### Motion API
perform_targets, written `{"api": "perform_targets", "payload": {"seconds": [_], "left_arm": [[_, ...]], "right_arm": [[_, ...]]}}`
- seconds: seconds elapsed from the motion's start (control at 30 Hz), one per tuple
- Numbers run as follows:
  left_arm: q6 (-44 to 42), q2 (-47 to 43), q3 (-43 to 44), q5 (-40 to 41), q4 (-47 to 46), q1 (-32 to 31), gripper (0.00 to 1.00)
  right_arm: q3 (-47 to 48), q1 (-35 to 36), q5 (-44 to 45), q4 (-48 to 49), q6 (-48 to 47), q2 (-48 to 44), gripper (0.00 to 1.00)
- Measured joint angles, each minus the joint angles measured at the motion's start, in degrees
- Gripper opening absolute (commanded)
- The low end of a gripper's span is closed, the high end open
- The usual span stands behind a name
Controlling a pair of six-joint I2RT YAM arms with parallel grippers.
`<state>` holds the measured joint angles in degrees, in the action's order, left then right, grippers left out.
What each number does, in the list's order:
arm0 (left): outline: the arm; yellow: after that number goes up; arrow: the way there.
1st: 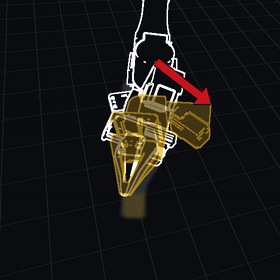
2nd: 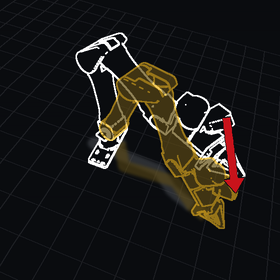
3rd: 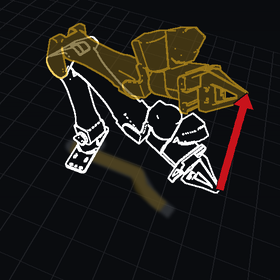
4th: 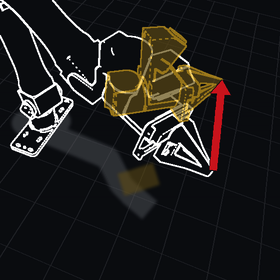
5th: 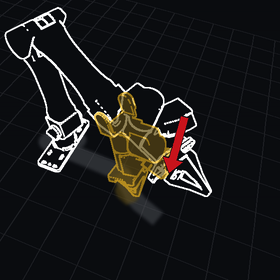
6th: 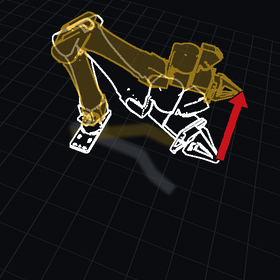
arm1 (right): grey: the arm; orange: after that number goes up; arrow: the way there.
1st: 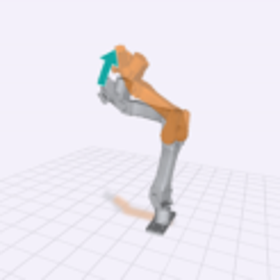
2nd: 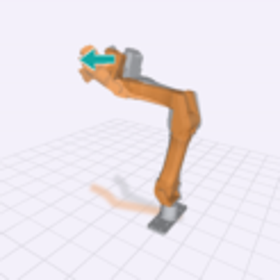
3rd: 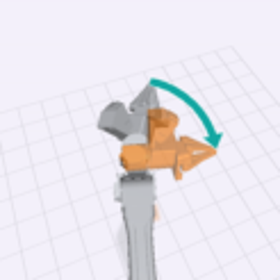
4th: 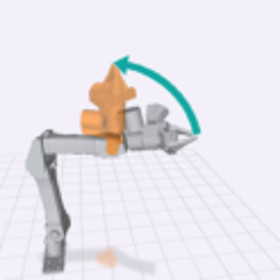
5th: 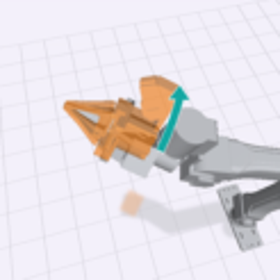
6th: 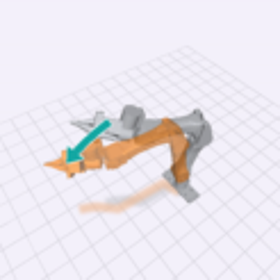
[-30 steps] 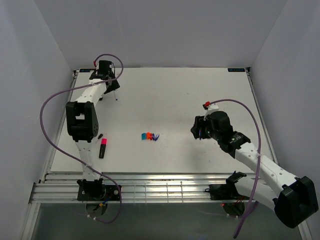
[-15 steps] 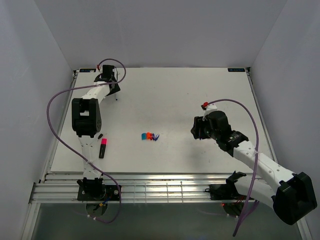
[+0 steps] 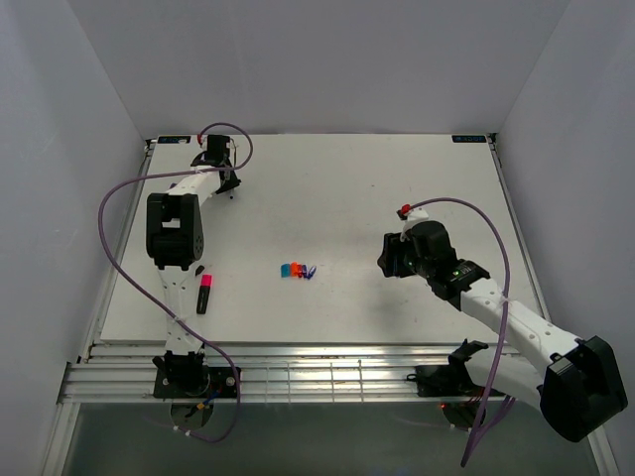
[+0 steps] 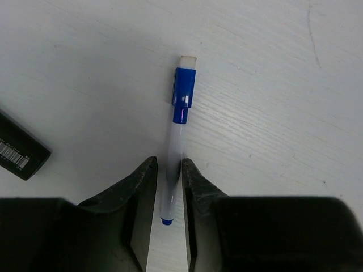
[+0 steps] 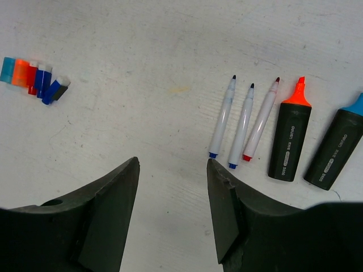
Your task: Open the pen caps
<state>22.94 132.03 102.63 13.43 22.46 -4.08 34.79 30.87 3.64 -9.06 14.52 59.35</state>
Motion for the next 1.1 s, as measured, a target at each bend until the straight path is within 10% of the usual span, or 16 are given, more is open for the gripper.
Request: {"api": "perform_targets", "payload": {"seconds": [0.47, 1.1], "left_arm": [[-0.4, -2.0, -6.1, 0.0, -6.5, 0.0, 0.00], [4.3, -25.4, -24.5, -7.8, -2.1, -10.6, 0.00]], "right_arm": [[0.0, 0.0, 0.5, 0.0, 0.0, -1.7, 0.57], [0.3, 0.0, -2.0, -2.9, 1.8, -5.3, 0.59]]}}
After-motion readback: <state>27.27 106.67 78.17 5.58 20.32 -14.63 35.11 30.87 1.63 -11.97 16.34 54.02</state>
